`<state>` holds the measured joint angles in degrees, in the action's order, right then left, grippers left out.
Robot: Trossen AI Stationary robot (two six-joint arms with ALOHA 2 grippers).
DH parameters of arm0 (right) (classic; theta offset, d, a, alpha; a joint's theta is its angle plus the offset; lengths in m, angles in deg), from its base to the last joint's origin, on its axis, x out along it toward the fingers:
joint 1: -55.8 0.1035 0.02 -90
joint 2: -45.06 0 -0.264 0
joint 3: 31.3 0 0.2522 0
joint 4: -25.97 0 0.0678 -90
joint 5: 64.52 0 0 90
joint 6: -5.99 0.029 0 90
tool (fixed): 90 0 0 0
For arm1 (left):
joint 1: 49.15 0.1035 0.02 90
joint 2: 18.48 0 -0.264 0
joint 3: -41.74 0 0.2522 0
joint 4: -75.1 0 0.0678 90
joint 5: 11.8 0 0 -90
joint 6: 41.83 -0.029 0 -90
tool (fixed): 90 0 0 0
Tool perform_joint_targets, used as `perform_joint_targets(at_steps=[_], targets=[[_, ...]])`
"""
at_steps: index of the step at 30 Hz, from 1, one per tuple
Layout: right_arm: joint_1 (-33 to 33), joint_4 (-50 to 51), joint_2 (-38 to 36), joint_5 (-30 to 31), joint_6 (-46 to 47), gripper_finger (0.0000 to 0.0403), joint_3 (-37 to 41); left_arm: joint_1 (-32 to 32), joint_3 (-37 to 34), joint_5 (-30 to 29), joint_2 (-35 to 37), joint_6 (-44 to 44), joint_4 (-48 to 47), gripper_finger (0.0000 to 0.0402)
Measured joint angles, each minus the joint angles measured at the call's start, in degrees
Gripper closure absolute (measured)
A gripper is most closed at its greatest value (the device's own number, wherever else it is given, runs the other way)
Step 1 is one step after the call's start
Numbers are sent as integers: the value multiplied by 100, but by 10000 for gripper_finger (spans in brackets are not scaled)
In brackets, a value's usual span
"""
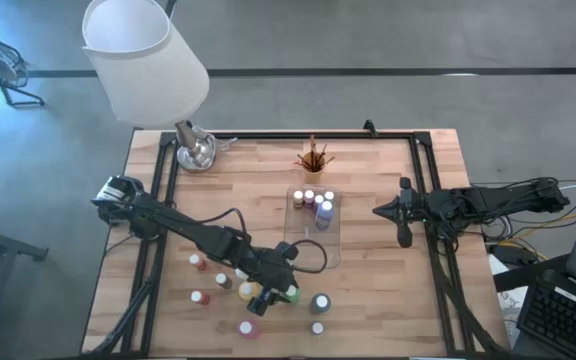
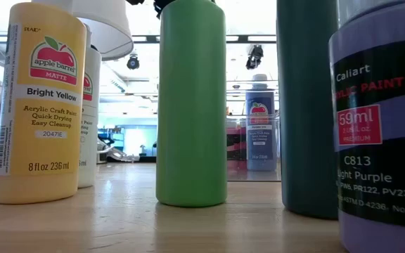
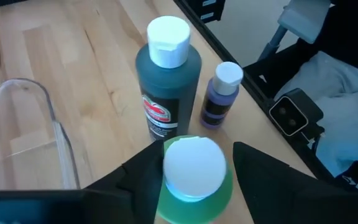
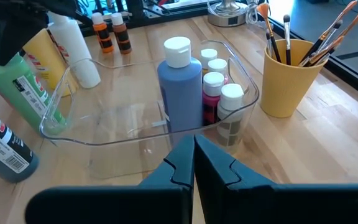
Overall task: Pick & Place Paint Supplies
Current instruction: Put the large light green paint bottle into the transparent bin
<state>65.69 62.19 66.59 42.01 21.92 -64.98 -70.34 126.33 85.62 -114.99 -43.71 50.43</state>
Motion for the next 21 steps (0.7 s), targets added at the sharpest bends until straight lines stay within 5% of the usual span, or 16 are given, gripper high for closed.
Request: perform_joint_targets(at_steps=[8,15,21], targets=[[-1,0,-1,0,13,394,0,46,0,-293,0,-76,-22,278],[-2,0,-1,0,-2,394,0,48,147,-290,9,192,-292,279],[-1,0,-1,0,-4,394,0,48,936,-271,9,249,-1183,279]])
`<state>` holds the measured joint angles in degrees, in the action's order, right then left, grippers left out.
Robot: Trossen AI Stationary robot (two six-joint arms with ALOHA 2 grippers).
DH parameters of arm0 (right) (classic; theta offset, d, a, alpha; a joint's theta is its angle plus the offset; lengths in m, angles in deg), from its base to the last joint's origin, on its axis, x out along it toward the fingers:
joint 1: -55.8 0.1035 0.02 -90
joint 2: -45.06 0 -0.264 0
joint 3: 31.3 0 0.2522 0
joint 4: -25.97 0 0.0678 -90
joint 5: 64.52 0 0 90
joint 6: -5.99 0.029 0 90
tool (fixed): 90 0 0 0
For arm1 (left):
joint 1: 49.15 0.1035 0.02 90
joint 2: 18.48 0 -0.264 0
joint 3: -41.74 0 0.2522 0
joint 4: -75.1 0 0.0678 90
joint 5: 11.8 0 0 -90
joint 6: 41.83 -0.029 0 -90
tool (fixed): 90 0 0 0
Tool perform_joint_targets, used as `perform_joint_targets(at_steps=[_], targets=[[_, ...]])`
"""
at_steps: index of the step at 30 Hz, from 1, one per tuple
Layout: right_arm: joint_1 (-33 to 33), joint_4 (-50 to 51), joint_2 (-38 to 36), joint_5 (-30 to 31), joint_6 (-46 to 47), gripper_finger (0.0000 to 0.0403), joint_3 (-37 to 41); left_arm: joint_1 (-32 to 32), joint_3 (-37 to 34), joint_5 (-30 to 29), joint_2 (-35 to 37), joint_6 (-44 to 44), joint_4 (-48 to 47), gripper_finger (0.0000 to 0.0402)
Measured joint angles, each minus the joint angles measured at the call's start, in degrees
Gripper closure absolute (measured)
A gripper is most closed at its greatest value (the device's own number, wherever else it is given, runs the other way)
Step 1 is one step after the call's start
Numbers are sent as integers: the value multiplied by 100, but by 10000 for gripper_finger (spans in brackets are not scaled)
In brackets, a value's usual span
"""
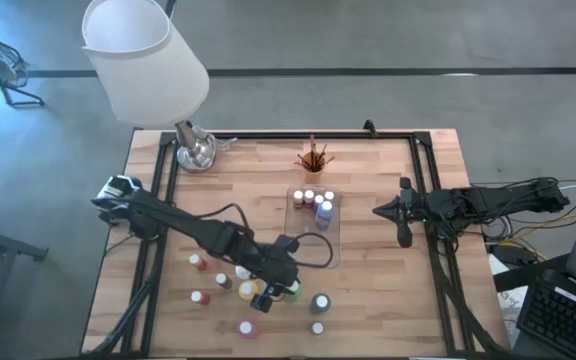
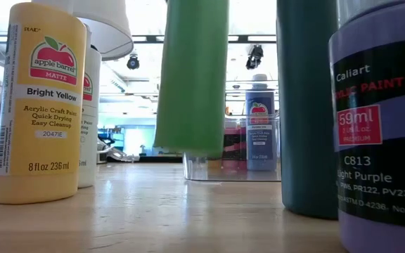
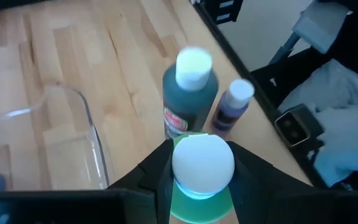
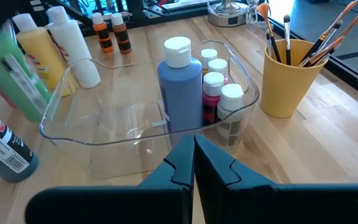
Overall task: Pick & Place Paint Supplies
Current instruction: Put the large light green paint bottle into the transparent bin
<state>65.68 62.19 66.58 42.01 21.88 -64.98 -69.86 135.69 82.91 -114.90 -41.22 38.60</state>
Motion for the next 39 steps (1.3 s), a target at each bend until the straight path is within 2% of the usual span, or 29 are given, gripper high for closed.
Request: perform_joint_targets(at_steps=[3,7,11,14,20,28,39], targets=[[-1,0,1,-2,-1,394,0,15,520,-114,2,-60,-590,279],[0,0,-1,-1,1,394,0,55,1241,-865,10,-213,-1288,279],[-1,0,0,-1,1,394,0,133,1695,-1519,15,-387,-1572,279],[-1,0,1,-2,15,394,0,296,1857,-1796,15,-460,-1592,279],[-1,0,1,-2,14,394,0,644,2047,-1818,15,-343,-1546,279],[-1,0,0,-2,1,394,0,1247,1878,-2044,-4,-352,-1605,279],[1,0,1,-2,1,394,0,2036,638,-1961,-9,-339,-517,279]])
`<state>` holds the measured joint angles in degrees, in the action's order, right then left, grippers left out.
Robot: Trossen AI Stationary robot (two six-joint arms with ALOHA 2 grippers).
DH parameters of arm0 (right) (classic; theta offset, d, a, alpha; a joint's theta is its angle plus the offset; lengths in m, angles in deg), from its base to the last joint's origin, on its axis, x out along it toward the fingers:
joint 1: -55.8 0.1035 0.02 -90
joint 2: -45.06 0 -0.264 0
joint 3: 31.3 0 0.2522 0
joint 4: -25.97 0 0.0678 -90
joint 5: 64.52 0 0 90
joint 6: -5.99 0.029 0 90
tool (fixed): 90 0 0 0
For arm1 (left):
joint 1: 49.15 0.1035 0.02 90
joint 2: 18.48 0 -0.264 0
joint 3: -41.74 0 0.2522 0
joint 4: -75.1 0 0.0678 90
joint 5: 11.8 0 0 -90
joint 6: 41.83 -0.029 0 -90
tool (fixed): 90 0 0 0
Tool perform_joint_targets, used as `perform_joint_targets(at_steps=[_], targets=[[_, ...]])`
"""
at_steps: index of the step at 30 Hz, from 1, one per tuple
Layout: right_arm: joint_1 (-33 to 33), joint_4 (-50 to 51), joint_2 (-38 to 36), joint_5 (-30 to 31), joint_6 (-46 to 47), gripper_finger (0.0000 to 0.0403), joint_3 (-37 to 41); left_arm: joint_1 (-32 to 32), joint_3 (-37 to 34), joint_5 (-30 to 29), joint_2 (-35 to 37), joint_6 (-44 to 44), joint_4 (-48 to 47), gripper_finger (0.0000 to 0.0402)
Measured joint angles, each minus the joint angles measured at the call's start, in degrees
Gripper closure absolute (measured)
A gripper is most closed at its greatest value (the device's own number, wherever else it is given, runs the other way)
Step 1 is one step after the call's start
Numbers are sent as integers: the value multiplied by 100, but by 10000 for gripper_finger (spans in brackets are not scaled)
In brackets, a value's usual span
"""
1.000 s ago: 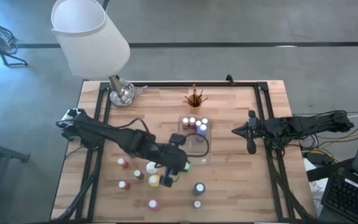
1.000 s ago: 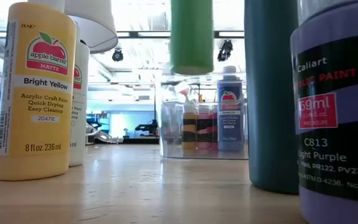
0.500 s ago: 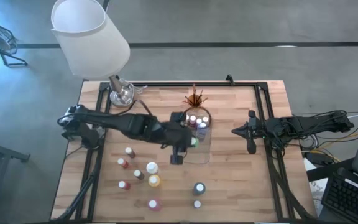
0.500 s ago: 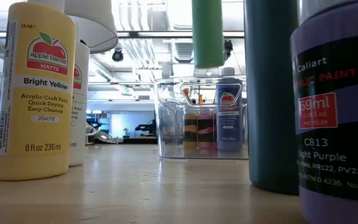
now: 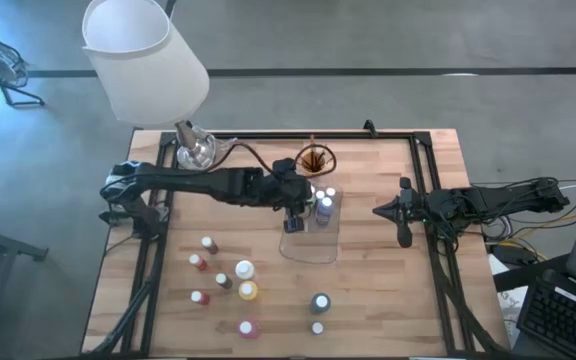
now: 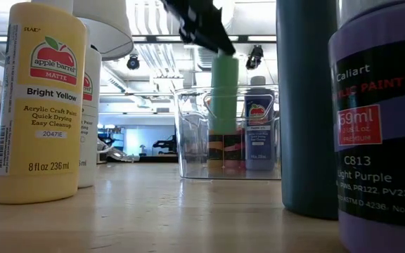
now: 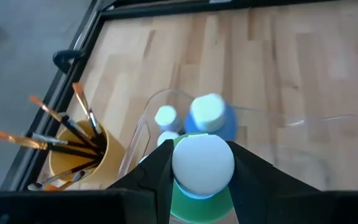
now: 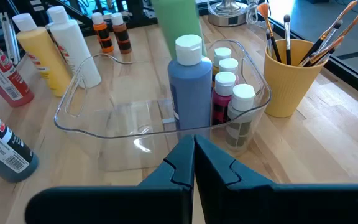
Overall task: Pick & Place Paint Supplies
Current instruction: Put the large light green paint bottle into the transparent bin
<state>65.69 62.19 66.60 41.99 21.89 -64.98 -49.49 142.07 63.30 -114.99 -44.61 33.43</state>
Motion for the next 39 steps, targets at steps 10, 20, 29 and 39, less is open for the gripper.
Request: perform_joint_targets(at_steps=[10,20,29,39], targets=[[-2,0,-1,0,2,394,0,260,-907,451,-2,131,1150,279],[0,0,-1,0,7,394,0,276,-1194,627,-104,188,1773,279],[0,-9,0,2,13,394,0,325,-1181,787,-478,178,2098,279],[0,-7,0,1,0,394,0,387,-1181,873,-479,138,2126,269]])
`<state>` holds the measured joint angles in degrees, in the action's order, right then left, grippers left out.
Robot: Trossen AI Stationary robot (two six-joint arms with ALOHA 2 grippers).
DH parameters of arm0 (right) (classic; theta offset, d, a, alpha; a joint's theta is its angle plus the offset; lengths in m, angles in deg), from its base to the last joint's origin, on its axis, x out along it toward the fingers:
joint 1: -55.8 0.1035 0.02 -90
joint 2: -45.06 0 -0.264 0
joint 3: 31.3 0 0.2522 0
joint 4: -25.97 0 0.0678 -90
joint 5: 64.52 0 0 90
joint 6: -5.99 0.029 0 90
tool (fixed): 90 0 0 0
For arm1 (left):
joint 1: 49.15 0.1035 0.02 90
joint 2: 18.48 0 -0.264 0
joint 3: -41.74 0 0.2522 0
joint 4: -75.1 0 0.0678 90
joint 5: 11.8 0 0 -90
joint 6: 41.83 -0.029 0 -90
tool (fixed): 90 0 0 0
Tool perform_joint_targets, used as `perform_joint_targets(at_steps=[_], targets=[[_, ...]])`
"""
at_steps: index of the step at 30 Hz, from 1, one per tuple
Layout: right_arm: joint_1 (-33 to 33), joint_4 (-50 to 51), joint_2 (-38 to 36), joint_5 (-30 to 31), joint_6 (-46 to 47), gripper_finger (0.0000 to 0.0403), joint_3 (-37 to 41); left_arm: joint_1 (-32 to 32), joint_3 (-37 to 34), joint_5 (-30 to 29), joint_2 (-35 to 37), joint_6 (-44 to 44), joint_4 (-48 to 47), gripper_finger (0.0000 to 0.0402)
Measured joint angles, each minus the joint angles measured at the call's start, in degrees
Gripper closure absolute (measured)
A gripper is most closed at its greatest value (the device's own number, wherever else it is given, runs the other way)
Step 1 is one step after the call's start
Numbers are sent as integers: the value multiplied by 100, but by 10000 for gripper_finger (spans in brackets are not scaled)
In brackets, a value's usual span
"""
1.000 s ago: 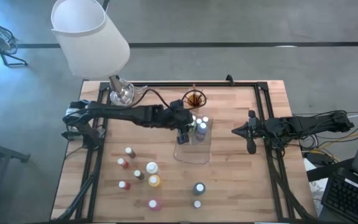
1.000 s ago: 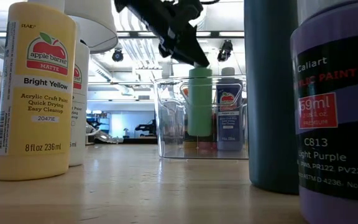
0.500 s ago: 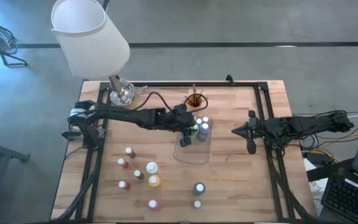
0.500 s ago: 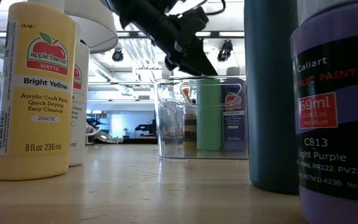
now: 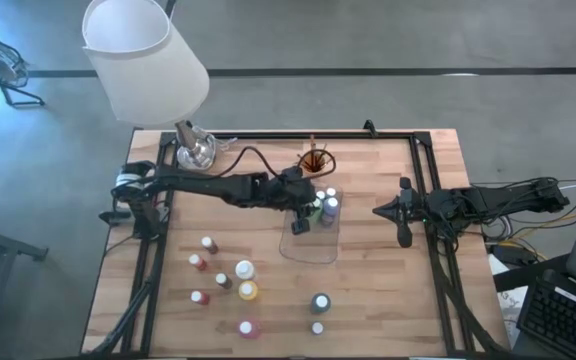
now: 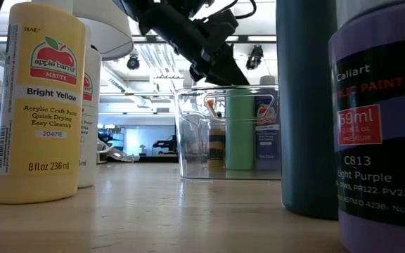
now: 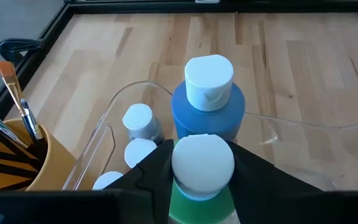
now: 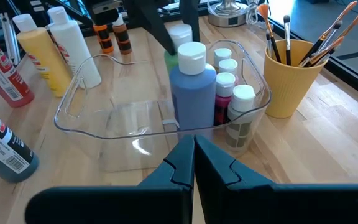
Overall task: Pick & Place Paint Supplies
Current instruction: Put the large light green paint bottle into the transparent bin, then adjust the transparent bin
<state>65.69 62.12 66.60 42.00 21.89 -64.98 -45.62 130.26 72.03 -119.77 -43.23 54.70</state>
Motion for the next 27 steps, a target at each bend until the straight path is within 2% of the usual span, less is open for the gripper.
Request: perform_joint_targets(at_steps=[4,10,19,24,27], targets=[[-2,0,0,-1,0,394,0,14,30,-14,13,-35,-114,215],[0,2,0,-1,0,394,0,13,599,-36,63,-282,-1110,158],[0,2,0,-1,0,394,0,-266,1827,3,99,99,-4117,153],[-1,2,0,-1,0,394,0,-884,1736,18,101,128,-4422,153],[0,2,0,1,0,394,0,-1264,1588,-327,76,129,-4350,152]])
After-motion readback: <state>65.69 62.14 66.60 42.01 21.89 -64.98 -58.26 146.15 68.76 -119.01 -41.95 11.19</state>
